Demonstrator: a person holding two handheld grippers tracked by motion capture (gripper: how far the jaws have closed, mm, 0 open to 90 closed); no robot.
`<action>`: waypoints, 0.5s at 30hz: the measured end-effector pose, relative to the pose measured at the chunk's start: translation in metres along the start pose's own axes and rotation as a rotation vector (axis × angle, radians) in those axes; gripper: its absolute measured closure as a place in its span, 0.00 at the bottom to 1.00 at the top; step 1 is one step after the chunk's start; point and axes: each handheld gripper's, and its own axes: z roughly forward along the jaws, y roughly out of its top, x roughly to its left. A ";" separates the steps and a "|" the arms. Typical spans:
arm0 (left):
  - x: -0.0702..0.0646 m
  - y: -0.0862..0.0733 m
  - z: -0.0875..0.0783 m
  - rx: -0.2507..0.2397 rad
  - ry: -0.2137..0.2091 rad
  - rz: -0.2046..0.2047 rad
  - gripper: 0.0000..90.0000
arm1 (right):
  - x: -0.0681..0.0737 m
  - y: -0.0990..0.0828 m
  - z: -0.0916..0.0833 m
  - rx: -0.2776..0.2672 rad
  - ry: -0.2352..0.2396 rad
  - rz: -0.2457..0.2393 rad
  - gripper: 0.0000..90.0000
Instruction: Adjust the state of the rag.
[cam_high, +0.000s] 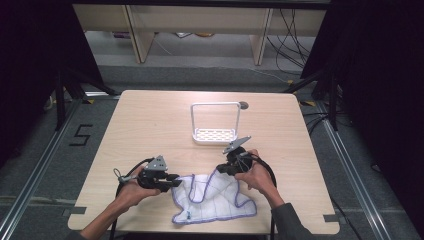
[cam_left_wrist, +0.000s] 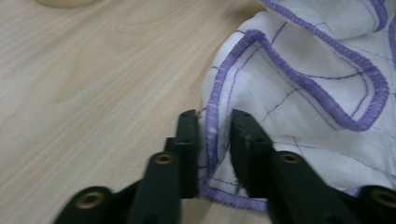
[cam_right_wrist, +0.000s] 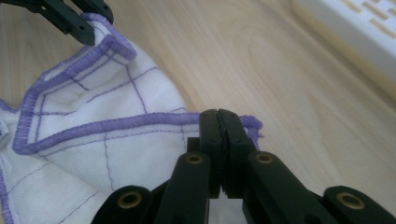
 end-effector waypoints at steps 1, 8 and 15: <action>0.000 0.000 -0.002 -0.008 0.003 0.004 0.89 | 0.001 0.000 -0.004 -0.021 0.004 0.001 1.00; 0.002 0.006 -0.020 -0.108 0.006 -0.034 0.92 | -0.008 0.001 -0.056 -0.127 -0.126 0.042 1.00; 0.007 0.002 -0.013 -0.072 0.003 -0.072 0.90 | -0.017 -0.005 -0.055 -0.162 -0.100 0.060 0.84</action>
